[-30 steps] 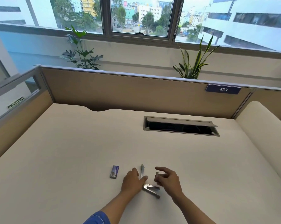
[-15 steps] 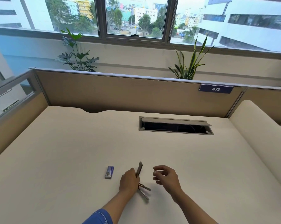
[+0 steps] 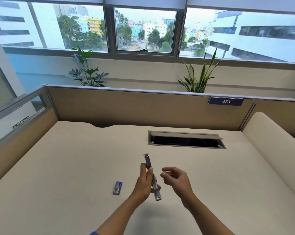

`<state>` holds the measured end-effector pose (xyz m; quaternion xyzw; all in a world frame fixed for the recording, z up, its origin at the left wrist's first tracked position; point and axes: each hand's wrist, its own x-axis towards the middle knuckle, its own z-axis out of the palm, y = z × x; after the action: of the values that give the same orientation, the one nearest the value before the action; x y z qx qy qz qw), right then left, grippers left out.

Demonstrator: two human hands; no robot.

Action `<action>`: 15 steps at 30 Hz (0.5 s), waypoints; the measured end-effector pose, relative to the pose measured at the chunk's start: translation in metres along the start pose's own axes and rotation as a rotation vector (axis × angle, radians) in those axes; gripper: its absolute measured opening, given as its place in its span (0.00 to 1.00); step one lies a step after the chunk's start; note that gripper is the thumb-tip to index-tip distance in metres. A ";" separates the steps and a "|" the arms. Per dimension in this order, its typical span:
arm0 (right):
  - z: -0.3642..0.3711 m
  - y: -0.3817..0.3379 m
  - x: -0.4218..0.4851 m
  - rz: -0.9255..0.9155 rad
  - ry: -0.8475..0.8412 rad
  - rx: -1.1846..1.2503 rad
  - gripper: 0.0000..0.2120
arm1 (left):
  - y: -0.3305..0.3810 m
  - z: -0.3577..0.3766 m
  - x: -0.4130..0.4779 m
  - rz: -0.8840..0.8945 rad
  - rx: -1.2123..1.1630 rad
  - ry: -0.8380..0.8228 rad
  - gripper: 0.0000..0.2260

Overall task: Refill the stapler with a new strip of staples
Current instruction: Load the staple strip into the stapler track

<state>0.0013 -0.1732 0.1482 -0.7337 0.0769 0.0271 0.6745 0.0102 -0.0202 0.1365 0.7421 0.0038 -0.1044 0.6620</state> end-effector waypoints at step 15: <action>-0.017 -0.094 -0.022 -0.443 0.051 -0.073 0.06 | 0.093 0.000 -0.035 -0.073 -0.244 -0.230 0.16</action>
<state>-0.0077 -0.1807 0.2453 -0.7570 -0.0701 -0.1376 0.6349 -0.0105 -0.0267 0.2337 0.6389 -0.0326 -0.2115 0.7390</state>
